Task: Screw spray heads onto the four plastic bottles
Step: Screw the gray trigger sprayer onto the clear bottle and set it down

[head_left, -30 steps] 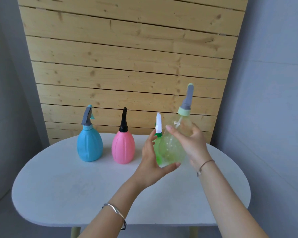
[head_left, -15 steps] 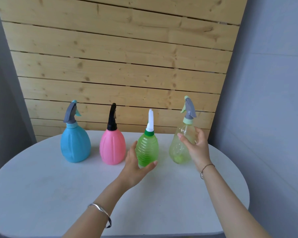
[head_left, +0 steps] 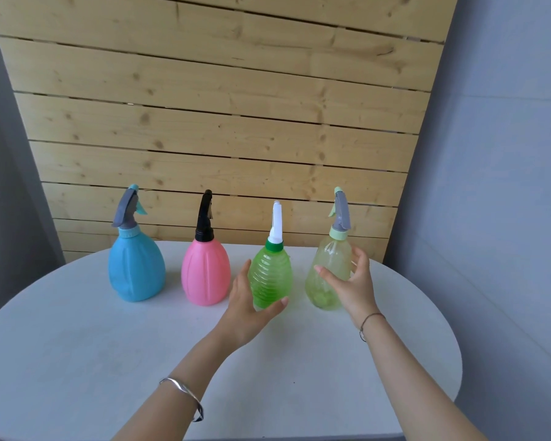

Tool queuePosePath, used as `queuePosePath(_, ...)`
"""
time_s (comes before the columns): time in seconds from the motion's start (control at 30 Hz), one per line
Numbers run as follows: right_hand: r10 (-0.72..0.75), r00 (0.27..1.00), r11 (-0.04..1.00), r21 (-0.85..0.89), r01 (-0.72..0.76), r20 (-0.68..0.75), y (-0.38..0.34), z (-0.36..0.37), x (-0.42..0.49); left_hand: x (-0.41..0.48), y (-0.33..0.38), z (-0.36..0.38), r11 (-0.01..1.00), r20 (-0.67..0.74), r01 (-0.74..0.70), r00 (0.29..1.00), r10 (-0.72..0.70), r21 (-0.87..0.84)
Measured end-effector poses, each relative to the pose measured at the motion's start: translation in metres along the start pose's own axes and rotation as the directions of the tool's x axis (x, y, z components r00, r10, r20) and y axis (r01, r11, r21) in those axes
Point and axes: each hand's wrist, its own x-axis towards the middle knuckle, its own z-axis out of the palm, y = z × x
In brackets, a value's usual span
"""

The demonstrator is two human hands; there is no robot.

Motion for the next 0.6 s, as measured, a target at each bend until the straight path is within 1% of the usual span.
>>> queuePosePath(0.13, 0.006, 0.999, 0.997, -0.076, -0.003, 0.034, 0.0084, 0.0001, -0.0046, -0.0001, 0.0007, -0.0003, 1.0, -0.002, -0.003, 1.0, 0.003, 0.002)
queuePosePath(0.27, 0.022, 1.0, 0.996, -0.082, -0.02, 0.023, 0.0103, -0.0013, -0.0029, 0.0011, 0.0005, -0.0005, 1.0, 0.003, 0.005, 1.0, -0.005, -0.012)
queuePosePath(0.6, 0.048, 0.997, 0.995, -0.09, -0.042, 0.065, 0.0109, -0.0039, -0.0037, 0.0021, -0.0013, -0.0016, 0.999, 0.008, 0.013, 1.0, -0.012, -0.031)
